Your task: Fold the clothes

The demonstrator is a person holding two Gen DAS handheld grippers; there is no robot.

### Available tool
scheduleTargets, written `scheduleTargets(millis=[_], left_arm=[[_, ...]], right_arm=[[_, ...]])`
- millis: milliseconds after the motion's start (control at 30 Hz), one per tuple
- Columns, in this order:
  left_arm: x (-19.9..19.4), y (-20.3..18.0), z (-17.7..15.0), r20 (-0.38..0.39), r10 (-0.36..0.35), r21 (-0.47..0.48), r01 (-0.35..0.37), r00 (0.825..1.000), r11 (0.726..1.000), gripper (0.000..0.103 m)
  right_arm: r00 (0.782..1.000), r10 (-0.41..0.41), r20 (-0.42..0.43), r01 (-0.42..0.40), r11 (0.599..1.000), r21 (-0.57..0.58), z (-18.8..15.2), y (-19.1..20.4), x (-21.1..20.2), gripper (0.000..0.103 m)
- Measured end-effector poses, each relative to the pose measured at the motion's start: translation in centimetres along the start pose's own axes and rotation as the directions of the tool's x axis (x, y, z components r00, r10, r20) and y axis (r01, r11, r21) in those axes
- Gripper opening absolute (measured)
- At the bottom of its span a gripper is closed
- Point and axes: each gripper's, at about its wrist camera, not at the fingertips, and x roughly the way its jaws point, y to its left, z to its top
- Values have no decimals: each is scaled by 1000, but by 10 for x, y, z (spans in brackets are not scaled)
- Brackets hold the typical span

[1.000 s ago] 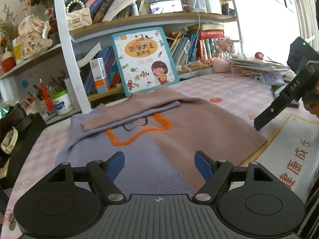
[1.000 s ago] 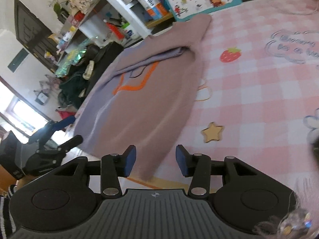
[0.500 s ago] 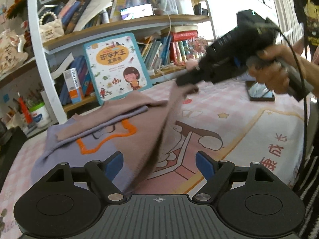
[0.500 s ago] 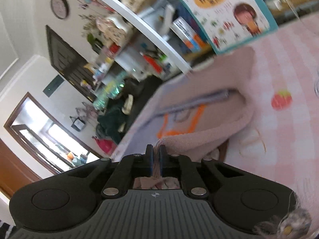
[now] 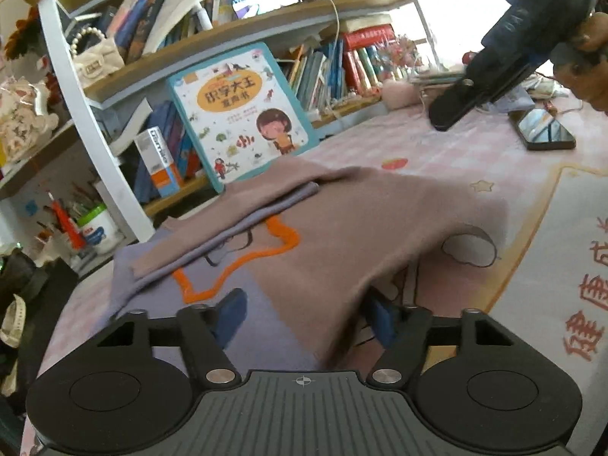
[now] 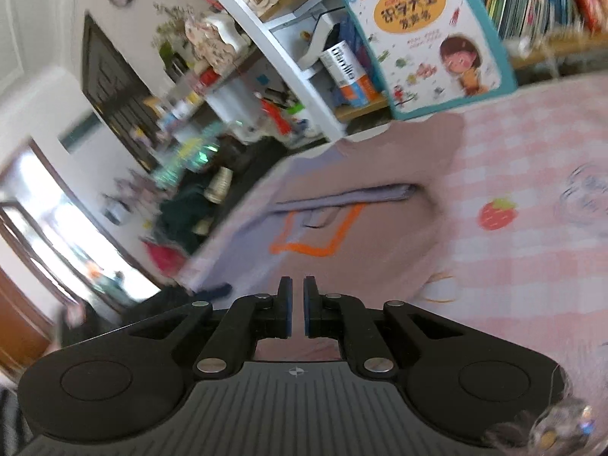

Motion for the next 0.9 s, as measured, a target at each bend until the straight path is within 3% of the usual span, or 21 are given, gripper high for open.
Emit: scheduleTargets(millis=[33, 67, 133, 200, 267, 333, 400, 500, 600, 633, 667, 700, 733, 900], left_arm=[[1, 2, 1, 3, -10, -1, 10, 1000, 1000, 61], [2, 3, 2, 5, -14, 4, 14, 1000, 1000, 58], [4, 4, 6, 12, -12, 15, 12, 1000, 1000, 58], [4, 5, 9, 22, -5, 20, 5, 1000, 1000, 58], [4, 11, 13, 29, -4, -2, 4, 1000, 1000, 59], [4, 18, 16, 43, -8, -38, 10, 999, 999, 59], [4, 24, 18, 62, -15, -70, 20, 998, 997, 59], [5, 31, 22, 80, -28, -112, 36, 996, 993, 59], [5, 33, 23, 76, -29, -110, 37, 997, 993, 59], [5, 33, 22, 72, -27, -104, 34, 997, 994, 59], [5, 32, 21, 69, -23, -105, 30, 997, 994, 59], [4, 32, 20, 66, -20, -105, 26, 998, 994, 59], [4, 31, 19, 63, -16, -106, 23, 998, 994, 59], [0, 20, 11, 33, 3, -57, -1, 999, 998, 59]], right_arm=[[999, -45, -7, 44, 998, -51, -1, 4, -1, 21], [996, -88, -12, 86, 990, -107, -2, 9, -1, 48], [986, -168, -9, 160, 950, -267, -6, 23, 1, 67], [973, -232, 0, 205, 858, -471, -17, 42, 7, 72], [961, -274, 25, 222, 717, -661, -31, 61, 16, 80], [959, -282, 42, 208, 590, -781, -46, 72, 28, 80], [957, -288, 43, 191, 510, -839, -56, 78, 43, 80], [957, -289, 33, 162, 436, -885, -65, 83, 66, 80], [955, -295, 30, 146, 379, -914, -69, 85, 83, 76], [950, -311, 38, 154, 359, -920, -69, 84, 88, 65], [942, -331, 52, 169, 337, -926, -68, 82, 93, 36], [931, -357, 73, 193, 312, -930, -66, 80, 98, 18], [922, -376, 96, 217, 296, -930, -63, 79, 101, 6], [931, -310, 191, 301, 360, -883, -29, 84, 85, 7]])
